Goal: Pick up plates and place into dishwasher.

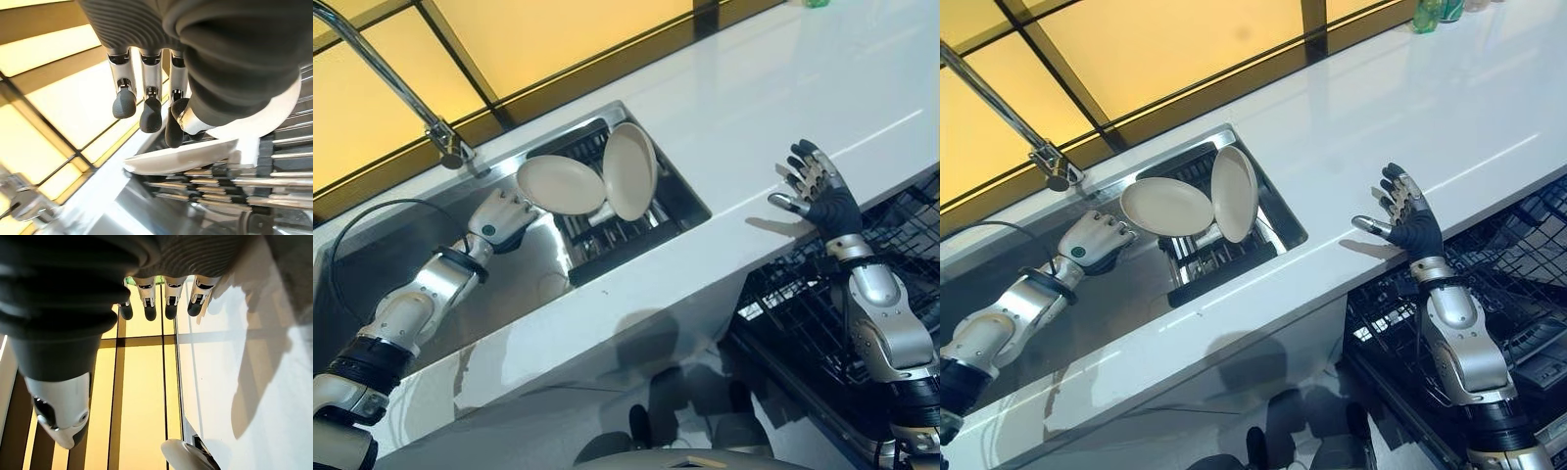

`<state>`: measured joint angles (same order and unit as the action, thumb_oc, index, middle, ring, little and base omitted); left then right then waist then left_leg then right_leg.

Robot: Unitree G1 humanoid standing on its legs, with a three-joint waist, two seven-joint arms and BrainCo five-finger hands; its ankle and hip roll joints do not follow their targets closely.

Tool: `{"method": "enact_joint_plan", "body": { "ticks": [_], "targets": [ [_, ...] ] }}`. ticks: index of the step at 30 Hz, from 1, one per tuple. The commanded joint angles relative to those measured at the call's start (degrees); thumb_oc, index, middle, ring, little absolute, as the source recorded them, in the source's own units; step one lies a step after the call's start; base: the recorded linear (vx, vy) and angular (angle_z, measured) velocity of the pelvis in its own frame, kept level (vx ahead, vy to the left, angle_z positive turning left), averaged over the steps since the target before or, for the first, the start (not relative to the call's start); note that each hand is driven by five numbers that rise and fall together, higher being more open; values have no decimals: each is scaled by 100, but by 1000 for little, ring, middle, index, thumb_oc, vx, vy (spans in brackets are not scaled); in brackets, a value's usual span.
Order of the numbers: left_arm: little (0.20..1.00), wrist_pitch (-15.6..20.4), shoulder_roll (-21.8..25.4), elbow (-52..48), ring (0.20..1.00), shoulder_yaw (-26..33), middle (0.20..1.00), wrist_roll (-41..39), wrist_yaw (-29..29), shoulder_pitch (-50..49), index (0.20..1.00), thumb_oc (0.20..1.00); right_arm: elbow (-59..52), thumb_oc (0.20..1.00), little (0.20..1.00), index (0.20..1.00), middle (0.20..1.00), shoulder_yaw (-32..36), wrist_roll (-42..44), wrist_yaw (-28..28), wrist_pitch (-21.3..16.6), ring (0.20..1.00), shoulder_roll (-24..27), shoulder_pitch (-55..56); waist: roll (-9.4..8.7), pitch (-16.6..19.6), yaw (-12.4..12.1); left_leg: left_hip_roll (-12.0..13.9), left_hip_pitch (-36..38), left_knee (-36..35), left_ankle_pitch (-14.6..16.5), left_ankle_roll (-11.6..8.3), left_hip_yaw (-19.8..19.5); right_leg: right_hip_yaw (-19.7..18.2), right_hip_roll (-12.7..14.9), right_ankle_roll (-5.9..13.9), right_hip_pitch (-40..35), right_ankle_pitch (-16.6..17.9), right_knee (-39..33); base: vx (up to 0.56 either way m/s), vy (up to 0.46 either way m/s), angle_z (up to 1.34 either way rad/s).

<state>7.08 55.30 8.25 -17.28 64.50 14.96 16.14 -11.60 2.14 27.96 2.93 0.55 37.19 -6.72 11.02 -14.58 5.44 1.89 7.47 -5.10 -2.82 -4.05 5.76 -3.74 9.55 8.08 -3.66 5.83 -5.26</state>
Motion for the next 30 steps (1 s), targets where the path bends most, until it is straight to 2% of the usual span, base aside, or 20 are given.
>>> {"method": "enact_joint_plan", "body": {
  "ticks": [1,7,9,12,18,25,30],
  "targets": [
    [200,-182,487,-82,200,466,200,-71,286,-37,200,200,-385,1000,1000,1000,1000,104,113,-57,99,1000,156,528,-200,622,-78,-567,-343,408,325,356,-393,359,126,-57,168,-263,332,35,-4,9],
    [200,-456,422,-120,200,826,200,-399,859,-322,200,200,-393,1000,1000,1000,1000,206,116,-128,110,1000,142,687,-193,696,-79,-564,-240,350,333,348,-427,382,129,-57,94,-298,328,28,-2,8],
    [1000,-434,372,-135,1000,925,1000,-555,948,-386,1000,1000,-387,1000,1000,1000,1000,227,113,-142,97,1000,138,739,-190,707,-81,-560,-218,335,332,344,-427,391,129,-57,82,-304,330,0,0,0],
    [1000,-349,242,-281,1000,971,1000,-580,835,-460,1000,1000,-401,1000,1000,1000,1000,274,118,-190,130,1000,144,788,-182,712,-75,-565,-208,336,320,340,-447,381,127,-56,77,-306,344,0,0,0],
    [1000,-547,-27,-318,1000,661,1000,-391,824,-318,1000,1000,-480,1000,1000,1000,1000,230,206,-127,263,1000,262,718,-194,598,-14,-550,-275,416,309,342,-416,340,131,-55,194,-353,535,-6,-9,0],
    [1000,-527,-85,-197,1000,586,1000,-656,932,-347,1000,1000,-451,1000,1000,1000,1000,57,137,-104,137,1000,88,762,-344,548,-48,-420,-229,404,288,316,-440,379,-10,-138,157,-415,573,-33,-162,-1],
    [1000,-520,-168,-55,1000,635,1000,-892,1057,-488,1000,1000,-477,1000,1000,1000,1000,-108,-57,-105,135,1000,-161,802,-503,582,-138,-232,-197,504,213,254,-593,523,-225,-307,117,-680,905,-23,-250,0]
  ]
}}
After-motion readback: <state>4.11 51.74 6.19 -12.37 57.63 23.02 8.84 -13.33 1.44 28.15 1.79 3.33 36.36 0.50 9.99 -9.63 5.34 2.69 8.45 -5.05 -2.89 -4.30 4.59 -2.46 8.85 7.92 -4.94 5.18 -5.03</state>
